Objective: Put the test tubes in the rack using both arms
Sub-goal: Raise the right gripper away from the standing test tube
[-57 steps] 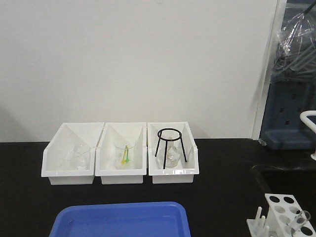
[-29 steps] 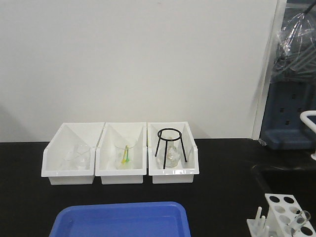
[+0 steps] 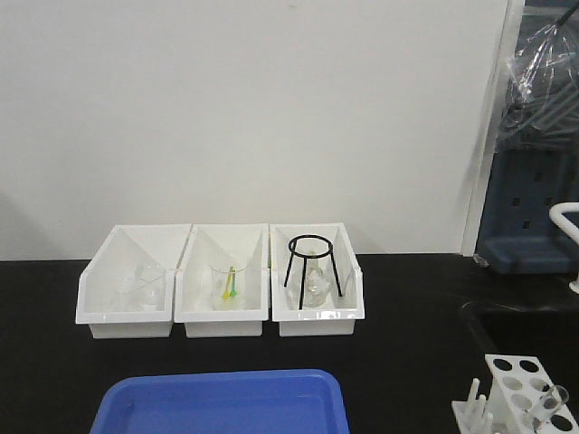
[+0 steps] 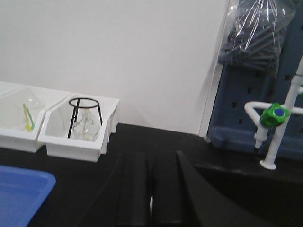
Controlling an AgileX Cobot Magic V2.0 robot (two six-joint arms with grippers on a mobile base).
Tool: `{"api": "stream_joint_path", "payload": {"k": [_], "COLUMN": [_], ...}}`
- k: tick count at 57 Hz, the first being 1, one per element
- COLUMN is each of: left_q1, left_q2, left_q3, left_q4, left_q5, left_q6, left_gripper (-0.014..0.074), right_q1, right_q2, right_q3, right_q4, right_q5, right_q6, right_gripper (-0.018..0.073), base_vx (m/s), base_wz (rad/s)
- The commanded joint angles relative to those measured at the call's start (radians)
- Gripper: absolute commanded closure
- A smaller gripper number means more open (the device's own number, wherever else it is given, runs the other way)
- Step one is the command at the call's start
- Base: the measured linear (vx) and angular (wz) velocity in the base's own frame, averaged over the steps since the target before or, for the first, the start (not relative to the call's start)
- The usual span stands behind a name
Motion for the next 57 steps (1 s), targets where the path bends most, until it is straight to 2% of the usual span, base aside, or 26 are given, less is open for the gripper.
{"api": "stream_joint_path", "payload": {"k": [1, 6, 17, 19, 22, 39, 57], "left_q1": [0.0, 0.0, 0.0, 0.0, 0.0, 0.0, 0.0], "left_q2": [-0.012, -0.012, -0.012, -0.012, -0.011, -0.011, -0.012], "left_q3": [-0.025, -0.025, -0.025, -0.025, -0.025, -0.026, -0.026], "left_q4": [-0.01, -0.01, -0.01, -0.01, -0.01, -0.01, -0.01], "left_q5": [-0.071, -0.071, -0.071, -0.071, -0.07, -0.067, -0.067], "left_q6": [0.002, 0.002, 0.002, 0.002, 0.002, 0.002, 0.002], "left_gripper": [0.06, 0.06, 0.06, 0.06, 0.06, 0.06, 0.06], "right_q1": [-0.006, -0.02, -0.135, -0.148, -0.145, -0.075, -0.075], "right_q2": [-0.058, -0.116, -0.291, -0.336, -0.387, -0.374, -0.374], "right_q3": [0.061, 0.136, 0.338, 0.328, 0.33, 0.328, 0.328], "right_q4": [-0.009, 0.009, 0.107, 0.107, 0.1, 0.075, 0.076], "right_q5": [-0.085, -0.084, -0.176, -0.086, -0.046, 0.022, 0.031], "right_q6": [0.008, 0.031, 0.033, 0.034, 0.023, 0.025, 0.025], "right_gripper": [0.0552, 0.0574, 0.0573, 0.0571, 0.0571, 0.0568, 0.0568], "base_vx": [0.0, 0.0, 0.0, 0.0, 0.0, 0.0, 0.0], "base_wz": [0.0, 0.0, 0.0, 0.0, 0.0, 0.0, 0.0]}}
